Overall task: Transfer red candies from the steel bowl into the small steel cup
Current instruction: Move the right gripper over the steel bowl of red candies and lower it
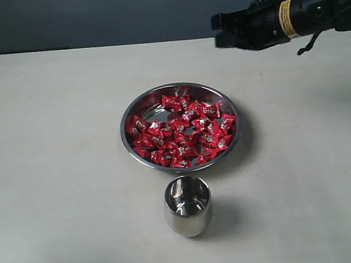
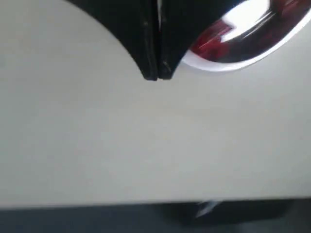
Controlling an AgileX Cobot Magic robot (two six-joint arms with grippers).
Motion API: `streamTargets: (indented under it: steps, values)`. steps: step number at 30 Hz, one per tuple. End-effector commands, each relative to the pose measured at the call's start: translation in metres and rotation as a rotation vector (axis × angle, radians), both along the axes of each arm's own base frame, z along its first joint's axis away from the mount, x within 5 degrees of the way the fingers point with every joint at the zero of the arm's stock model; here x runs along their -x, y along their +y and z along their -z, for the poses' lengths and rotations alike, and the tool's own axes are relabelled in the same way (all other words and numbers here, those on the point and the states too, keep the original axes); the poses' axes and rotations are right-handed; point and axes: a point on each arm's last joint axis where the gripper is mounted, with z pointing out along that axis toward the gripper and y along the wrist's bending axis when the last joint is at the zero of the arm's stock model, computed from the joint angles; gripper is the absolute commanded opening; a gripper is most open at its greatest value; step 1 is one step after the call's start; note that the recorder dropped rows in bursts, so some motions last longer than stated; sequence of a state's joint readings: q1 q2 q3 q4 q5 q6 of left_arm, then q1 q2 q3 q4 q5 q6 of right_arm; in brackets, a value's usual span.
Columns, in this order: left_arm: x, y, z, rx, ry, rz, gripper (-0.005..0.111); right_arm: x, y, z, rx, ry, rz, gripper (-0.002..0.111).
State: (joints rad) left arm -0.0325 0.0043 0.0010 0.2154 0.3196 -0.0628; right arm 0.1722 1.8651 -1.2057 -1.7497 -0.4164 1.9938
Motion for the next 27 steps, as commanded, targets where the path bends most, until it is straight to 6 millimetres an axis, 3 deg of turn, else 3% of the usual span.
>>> streamTargets:
  steps: [1, 2, 3, 4, 5, 6, 7, 8, 9, 10, 11, 12, 13, 16, 20, 22, 25, 27]
  values:
    - [0.000, 0.000, -0.001, 0.003, -0.013, 0.000, 0.000, -0.025, -0.066, -0.024, 0.584, -0.289, 0.503, -0.001]
    - [0.000, 0.000, -0.001, 0.003, -0.013, 0.000, 0.000, -0.022, -0.086, -0.030, 0.897, -0.323, 0.585, -0.001]
    - [0.000, 0.000, -0.001, 0.003, -0.013, 0.000, 0.000, -0.020, -0.096, -0.029, 1.069, -0.301, 0.596, -0.001]
    - [0.000, 0.000, -0.001, 0.003, -0.013, 0.000, 0.000, -0.014, -0.118, -0.018, 1.289, -0.123, 0.600, -0.001]
    - [0.000, 0.000, -0.001, 0.003, -0.013, 0.000, 0.000, -0.008, -0.128, -0.008, 1.302, 0.020, 0.619, -0.001]
    - [0.000, 0.000, -0.001, 0.003, -0.013, 0.000, 0.000, 0.005, -0.141, 0.014, 1.180, 0.308, 0.627, -0.001]
    - [0.000, 0.000, -0.001, 0.003, -0.013, 0.000, 0.000, 0.017, -0.142, 0.037, 0.947, 0.566, 0.572, -0.001]
    - [0.000, 0.000, -0.001, 0.003, -0.013, 0.000, 0.000, 0.021, -0.138, 0.045, 0.860, 0.645, 0.523, -0.001]
    - [0.000, 0.000, -0.001, 0.003, -0.013, 0.000, 0.000, 0.027, -0.120, 0.055, 0.676, 0.760, 0.361, -0.001]
    - [0.000, 0.000, -0.001, 0.003, -0.013, 0.000, 0.000, 0.030, -0.111, 0.057, 0.614, 0.786, 0.271, -0.001]
    - [0.000, 0.000, -0.001, 0.003, -0.013, 0.000, 0.000, 0.033, -0.076, 0.058, 0.407, 0.802, 0.036, -0.001]
    - [0.000, 0.000, -0.001, 0.003, -0.013, 0.000, 0.000, 0.033, -0.057, 0.055, 0.284, 0.777, -0.055, -0.001]
    - [0.000, 0.000, -0.001, 0.003, -0.013, 0.000, 0.000, 0.029, -0.022, 0.042, 0.099, 0.626, -0.276, -0.001]
    - [0.000, 0.000, -0.001, 0.003, -0.013, 0.000, 0.000, 0.011, 0.012, 0.014, -0.072, 0.289, -0.424, -0.001]
    - [0.000, 0.000, -0.001, 0.003, -0.013, 0.000, 0.000, -0.023, 0.024, -0.024, -0.207, 0.011, -0.227, -0.001]
    - [0.000, 0.000, -0.001, 0.003, -0.013, 0.000, 0.000, -0.037, 0.021, -0.035, -0.164, -0.061, -0.101, -0.001]
    - [0.000, 0.000, -0.001, 0.003, -0.013, 0.000, 0.000, -0.044, 0.014, -0.039, -0.048, -0.055, -0.034, -0.001]
    - [0.000, 0.000, -0.001, 0.003, -0.013, 0.000, 0.000, -0.041, 0.011, -0.033, 0.055, 0.040, -0.059, -0.001]
